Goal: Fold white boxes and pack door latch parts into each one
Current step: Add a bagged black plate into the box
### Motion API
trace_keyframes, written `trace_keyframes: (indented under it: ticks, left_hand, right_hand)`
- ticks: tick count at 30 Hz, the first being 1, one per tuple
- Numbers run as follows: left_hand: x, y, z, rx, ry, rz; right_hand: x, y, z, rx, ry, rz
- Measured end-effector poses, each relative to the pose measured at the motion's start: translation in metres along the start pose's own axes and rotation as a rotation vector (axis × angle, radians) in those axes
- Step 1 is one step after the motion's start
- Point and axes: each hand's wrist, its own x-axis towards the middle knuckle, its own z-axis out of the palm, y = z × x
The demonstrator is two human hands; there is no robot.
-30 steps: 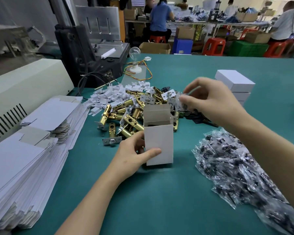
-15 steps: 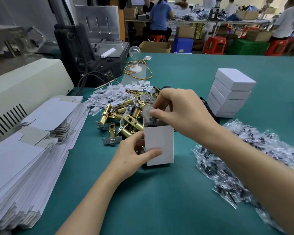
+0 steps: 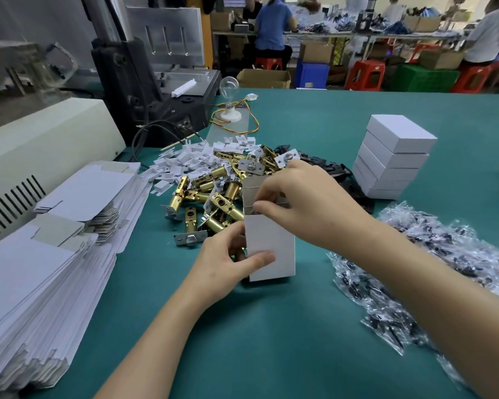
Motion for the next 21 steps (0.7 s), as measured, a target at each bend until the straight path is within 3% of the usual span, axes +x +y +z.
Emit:
trace_keyframes:
  ticks: [21]
  left_hand:
    - [0.000,0.000,0.001,0.011,-0.004,0.050]
  right_hand:
    - [0.007,0.004,-0.003,0.056,-0.118,-0.094]
